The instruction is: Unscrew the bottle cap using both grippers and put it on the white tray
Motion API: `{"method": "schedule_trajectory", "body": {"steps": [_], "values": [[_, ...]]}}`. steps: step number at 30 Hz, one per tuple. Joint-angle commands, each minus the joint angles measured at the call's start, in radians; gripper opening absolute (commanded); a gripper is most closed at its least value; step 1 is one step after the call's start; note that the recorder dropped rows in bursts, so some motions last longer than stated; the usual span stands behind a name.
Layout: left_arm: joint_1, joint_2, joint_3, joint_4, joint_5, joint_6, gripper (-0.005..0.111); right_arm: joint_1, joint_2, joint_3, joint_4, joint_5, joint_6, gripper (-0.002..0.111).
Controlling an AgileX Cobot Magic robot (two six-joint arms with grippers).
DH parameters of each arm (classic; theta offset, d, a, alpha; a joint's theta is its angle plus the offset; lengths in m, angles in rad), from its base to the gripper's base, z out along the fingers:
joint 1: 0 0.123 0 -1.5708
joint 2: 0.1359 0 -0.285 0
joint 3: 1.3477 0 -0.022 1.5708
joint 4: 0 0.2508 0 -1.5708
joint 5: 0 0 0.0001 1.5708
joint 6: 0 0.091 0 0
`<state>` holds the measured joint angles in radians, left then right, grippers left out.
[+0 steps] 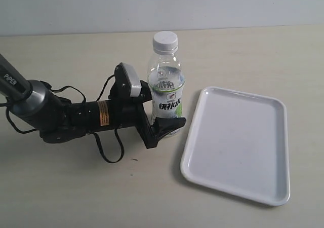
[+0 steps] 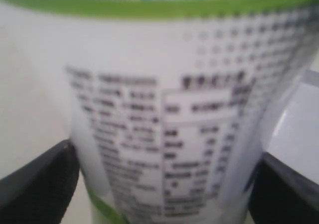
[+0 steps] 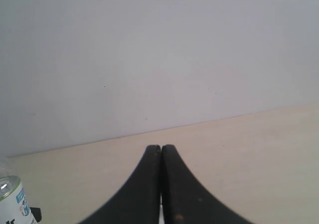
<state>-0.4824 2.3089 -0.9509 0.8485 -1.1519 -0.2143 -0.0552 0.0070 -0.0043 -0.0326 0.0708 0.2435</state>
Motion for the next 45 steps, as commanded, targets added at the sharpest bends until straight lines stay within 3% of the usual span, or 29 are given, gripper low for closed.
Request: {"method": "schedule_trajectory", "body": {"steps": [1, 31, 34, 41, 45], "values": [[-0.007, 0.004, -0.006, 0.014, -0.063, -0.002, 0.083, -0.002, -0.007, 0.004, 0.000, -0.009, -0.006, 0.000], [-0.007, 0.004, -0.006, 0.026, -0.053, -0.002, 0.082, -0.002, -0.007, 0.004, 0.000, -0.009, -0.006, 0.000], [-0.007, 0.004, -0.006, 0.026, -0.053, -0.006, 0.067, -0.002, -0.007, 0.004, 0.000, -0.009, -0.006, 0.000], [-0.007, 0.004, -0.006, 0.030, -0.053, -0.010, 0.004, -0.002, -0.007, 0.004, 0.000, -0.009, -0.006, 0.000], [-0.007, 0.004, -0.006, 0.033, -0.053, -0.010, 0.000, -0.002, -0.007, 0.004, 0.000, -0.009, -0.006, 0.000]]}}
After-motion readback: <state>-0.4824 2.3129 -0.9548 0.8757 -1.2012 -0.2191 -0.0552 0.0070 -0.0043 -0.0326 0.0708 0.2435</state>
